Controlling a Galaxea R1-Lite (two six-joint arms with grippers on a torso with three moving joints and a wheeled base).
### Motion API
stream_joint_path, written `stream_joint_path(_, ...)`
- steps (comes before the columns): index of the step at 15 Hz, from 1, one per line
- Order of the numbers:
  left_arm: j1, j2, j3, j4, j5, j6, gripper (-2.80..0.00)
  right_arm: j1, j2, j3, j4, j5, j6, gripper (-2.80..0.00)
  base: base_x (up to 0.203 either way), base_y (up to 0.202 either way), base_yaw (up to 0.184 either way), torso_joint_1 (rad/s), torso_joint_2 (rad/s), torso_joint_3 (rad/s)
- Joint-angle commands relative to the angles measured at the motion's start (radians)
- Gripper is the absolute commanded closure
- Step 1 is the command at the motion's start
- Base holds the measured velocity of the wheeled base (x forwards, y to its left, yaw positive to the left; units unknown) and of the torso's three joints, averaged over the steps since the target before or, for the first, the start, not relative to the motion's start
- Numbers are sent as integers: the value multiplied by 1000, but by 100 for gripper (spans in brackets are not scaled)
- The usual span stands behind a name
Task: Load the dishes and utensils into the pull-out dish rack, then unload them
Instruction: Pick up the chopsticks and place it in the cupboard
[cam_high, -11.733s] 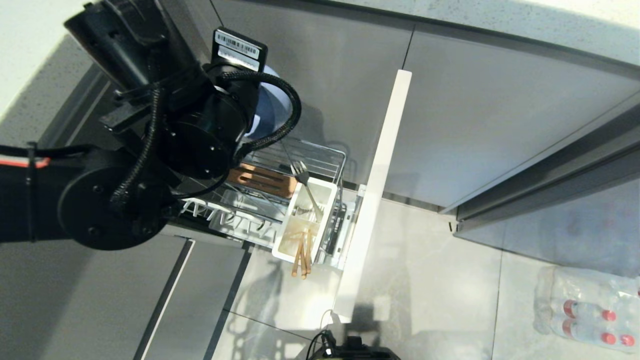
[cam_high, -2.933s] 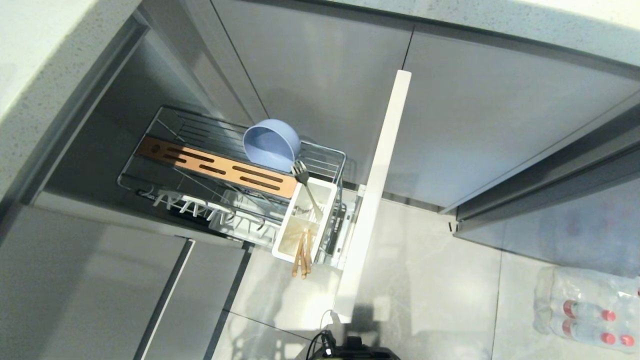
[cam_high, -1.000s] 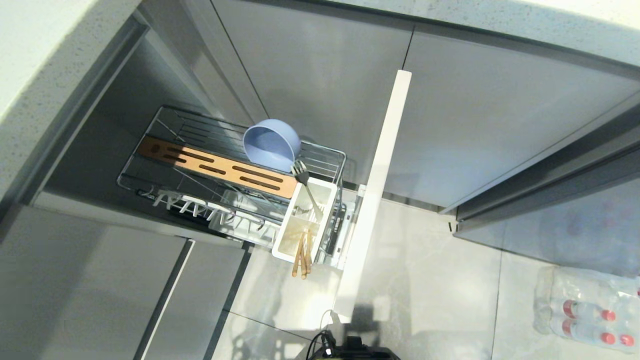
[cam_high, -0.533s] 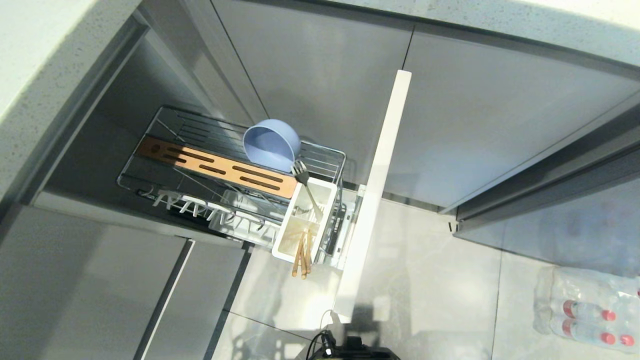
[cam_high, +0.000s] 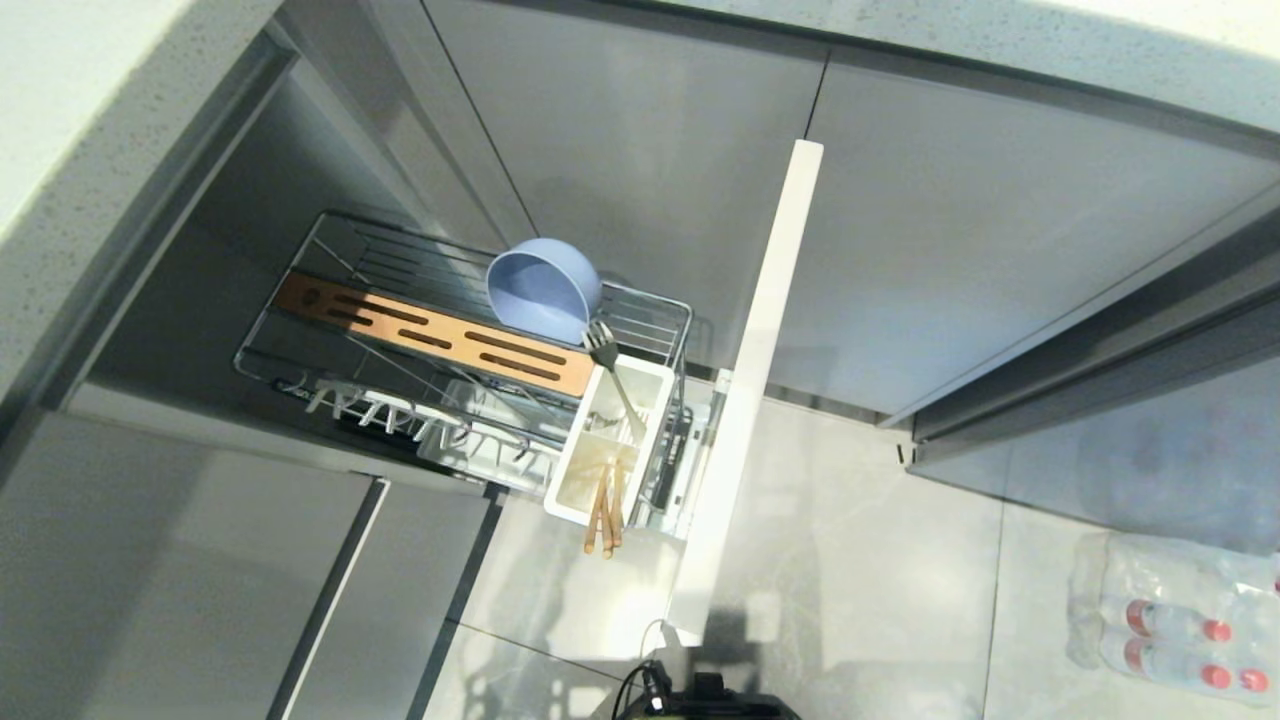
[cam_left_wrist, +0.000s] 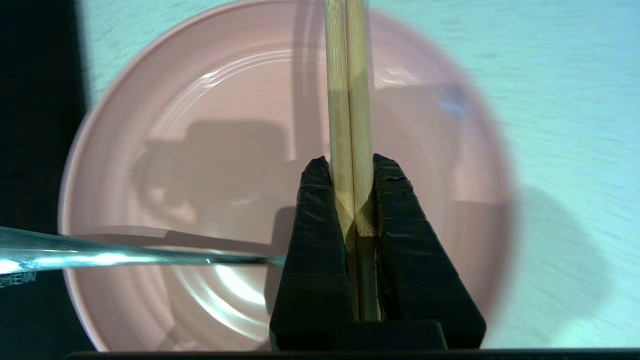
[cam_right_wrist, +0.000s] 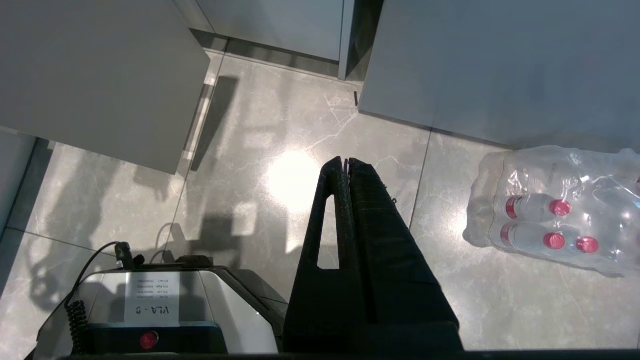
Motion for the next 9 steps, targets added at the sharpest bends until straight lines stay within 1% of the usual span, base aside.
stream_joint_path(1, -25, -49, -31, 1, -10, -3, 0, 0, 1, 0, 0, 0, 0, 0, 0, 0, 0, 0, 0, 0)
stream_joint_path(2, -59, -71, -61, 1, -24, -1, 0, 0, 1, 0, 0, 0, 0, 0, 0, 0, 0, 0, 0, 0)
stream_joint_path(4, -136, -108, -113, 2, -31, 4, 0, 0, 1, 0, 0, 0, 2, 0, 0, 0, 0, 0, 0, 0)
stream_joint_path(6, -268, -142, -147, 2, -30, 20, 0, -1, 1, 0, 0, 0, 0, 0, 0, 0, 0, 0, 0, 0)
stream_joint_path(9, -488, -189, -168, 7, -35, 96, 0, -1, 1, 0, 0, 0, 2, 0, 0, 0, 0, 0, 0, 0)
